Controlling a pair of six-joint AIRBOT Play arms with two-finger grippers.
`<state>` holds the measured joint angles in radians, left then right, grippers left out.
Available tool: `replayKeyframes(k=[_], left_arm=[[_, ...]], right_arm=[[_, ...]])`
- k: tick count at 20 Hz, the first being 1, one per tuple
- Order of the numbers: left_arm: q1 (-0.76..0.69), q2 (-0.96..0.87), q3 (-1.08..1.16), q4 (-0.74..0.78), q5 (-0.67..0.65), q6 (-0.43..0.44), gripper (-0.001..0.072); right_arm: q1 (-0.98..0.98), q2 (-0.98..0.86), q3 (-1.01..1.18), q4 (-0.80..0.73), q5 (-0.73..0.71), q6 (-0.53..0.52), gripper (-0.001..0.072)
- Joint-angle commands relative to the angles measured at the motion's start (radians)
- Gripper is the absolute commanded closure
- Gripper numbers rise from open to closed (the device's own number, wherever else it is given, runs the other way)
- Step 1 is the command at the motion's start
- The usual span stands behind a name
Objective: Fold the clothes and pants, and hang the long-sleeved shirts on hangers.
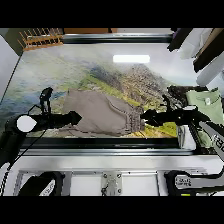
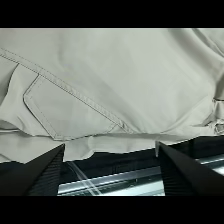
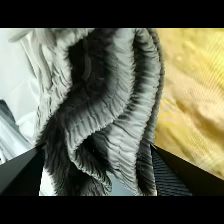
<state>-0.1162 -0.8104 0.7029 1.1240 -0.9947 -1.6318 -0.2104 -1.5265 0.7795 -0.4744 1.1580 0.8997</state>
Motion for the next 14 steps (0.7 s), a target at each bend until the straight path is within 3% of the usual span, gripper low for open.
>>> replayKeyframes(k=[1,8,11,14], left_arm=[[0.0,-0.001,0.001,0.001,0.0,-0.001,0.0091],[-0.001,-0.001,0.0,0.002,0.008,-0.001,0.0091],[0.0,-0.001,0.0,0.002,0.009,-0.001,0.0091],[-0.001,-0.001,0.0,0.002,0.005,0.0,0.0092]], right_arm=[[-0.049,0.008,0.002,0.008,0.042,-0.014,-0.0007],[-0.03,0.055,0.002,0.002,0.058,-0.014,-0.0004],[0.048,0.053,0.002,-0.075,-0.023,0.003,-0.0004],[0.092,0.053,0.002,-0.141,-0.114,0.09,-0.0004]])
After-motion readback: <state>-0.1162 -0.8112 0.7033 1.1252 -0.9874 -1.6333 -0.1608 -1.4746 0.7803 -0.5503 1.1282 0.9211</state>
